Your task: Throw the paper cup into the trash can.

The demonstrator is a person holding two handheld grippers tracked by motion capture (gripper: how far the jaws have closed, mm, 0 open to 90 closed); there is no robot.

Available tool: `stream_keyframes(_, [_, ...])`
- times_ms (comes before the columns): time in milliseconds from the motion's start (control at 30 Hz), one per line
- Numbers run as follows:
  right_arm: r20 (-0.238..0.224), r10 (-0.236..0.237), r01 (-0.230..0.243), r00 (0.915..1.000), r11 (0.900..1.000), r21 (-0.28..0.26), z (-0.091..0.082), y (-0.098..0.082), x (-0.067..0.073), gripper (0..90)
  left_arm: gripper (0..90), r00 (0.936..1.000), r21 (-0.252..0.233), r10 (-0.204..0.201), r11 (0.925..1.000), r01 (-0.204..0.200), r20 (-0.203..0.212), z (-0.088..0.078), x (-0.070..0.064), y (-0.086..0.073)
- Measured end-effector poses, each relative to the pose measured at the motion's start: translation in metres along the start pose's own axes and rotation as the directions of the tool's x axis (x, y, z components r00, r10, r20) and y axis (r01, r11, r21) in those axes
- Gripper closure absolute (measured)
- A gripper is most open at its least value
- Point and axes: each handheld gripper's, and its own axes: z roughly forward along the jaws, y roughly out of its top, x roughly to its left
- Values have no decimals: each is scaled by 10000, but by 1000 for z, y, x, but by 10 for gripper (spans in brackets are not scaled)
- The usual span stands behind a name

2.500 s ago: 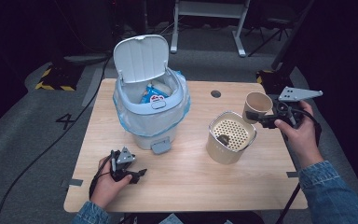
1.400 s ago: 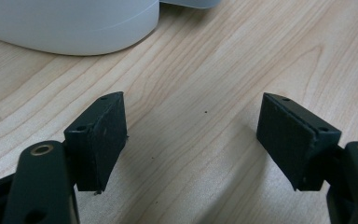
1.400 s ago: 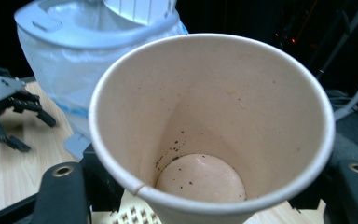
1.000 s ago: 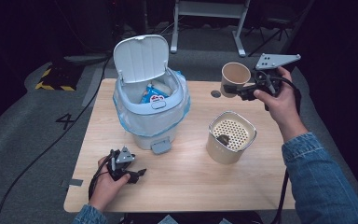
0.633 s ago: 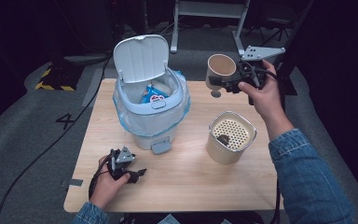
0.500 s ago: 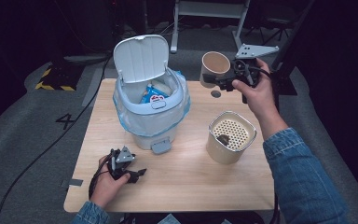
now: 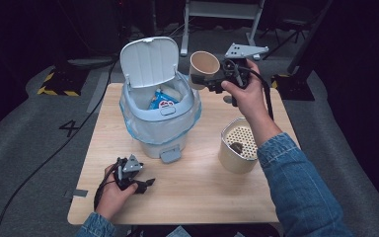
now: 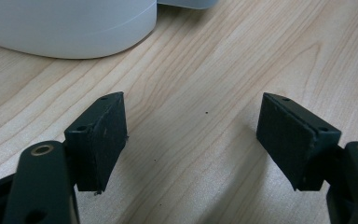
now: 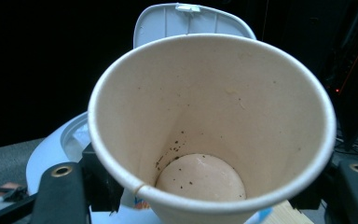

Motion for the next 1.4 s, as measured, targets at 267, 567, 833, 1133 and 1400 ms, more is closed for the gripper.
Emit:
stream_keyframes(267, [-210, 110, -108, 9997, 9999, 72, 28, 2, 7, 296, 248, 10000, -1, 0, 10000, 0, 1, 0, 0, 0])
stream_keyframes(567, [-413, 261, -249, 9988, 9993, 277, 55, -2, 14, 296, 248, 10000, -6, -12, 10000, 12, -20, 0, 0, 0])
stream_keyframes(833, [-552, 270, -224, 9981, 9963, 825, 70, -7, 21, 296, 248, 10000, -6, -2, 10000, 2, -5, 0, 0, 0])
stream_keyframes(1133, [-524, 9, 49, 9986, 9939, 1102, 82, -10, 29, 108, 248, 10000, 18, 4, 10000, -4, 9, 0, 0, 0])
stream_keyframes(1400, [142, 75, -80, 9999, 9993, 369, 67, -3, 24, 166, 248, 10000, -5, -3, 10000, 3, -8, 0, 0, 0])
